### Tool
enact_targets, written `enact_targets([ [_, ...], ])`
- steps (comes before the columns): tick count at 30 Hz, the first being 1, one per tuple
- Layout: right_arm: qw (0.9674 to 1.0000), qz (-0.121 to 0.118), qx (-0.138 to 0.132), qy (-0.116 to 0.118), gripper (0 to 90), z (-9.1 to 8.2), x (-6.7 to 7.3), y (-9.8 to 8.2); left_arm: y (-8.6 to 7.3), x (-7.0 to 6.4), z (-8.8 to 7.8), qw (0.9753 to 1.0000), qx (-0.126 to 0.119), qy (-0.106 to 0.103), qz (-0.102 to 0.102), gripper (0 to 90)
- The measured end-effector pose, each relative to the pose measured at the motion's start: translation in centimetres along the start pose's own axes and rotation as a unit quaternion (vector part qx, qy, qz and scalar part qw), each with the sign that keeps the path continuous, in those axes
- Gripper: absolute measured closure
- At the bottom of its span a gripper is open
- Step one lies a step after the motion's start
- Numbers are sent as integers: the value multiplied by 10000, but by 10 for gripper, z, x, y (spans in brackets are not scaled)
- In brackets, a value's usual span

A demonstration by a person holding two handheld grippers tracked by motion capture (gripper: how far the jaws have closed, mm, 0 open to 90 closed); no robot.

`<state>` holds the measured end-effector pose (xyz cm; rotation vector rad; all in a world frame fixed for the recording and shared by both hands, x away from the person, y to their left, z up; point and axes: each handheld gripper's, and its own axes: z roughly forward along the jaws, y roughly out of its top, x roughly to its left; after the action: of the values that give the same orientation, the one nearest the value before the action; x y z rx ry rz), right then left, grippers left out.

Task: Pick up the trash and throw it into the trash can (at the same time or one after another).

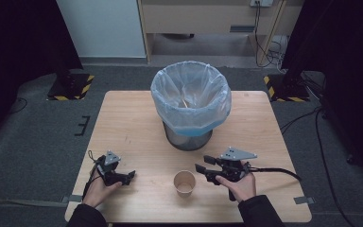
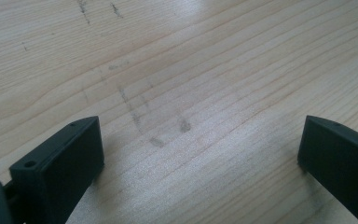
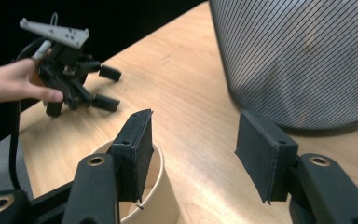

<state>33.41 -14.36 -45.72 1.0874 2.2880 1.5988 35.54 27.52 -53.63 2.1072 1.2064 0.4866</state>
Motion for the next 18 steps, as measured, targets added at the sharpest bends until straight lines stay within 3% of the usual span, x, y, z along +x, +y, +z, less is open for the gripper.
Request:
enact_targets([
  [10, 9986, 121, 433, 296, 493, 25, 7, -13, 0, 0, 0, 10000, 0, -1, 0, 0],
  [18, 9964, 103, 761, 367, 584, 29, 7, -17, 0, 0, 0, 10000, 0, 0, 1, 0],
])
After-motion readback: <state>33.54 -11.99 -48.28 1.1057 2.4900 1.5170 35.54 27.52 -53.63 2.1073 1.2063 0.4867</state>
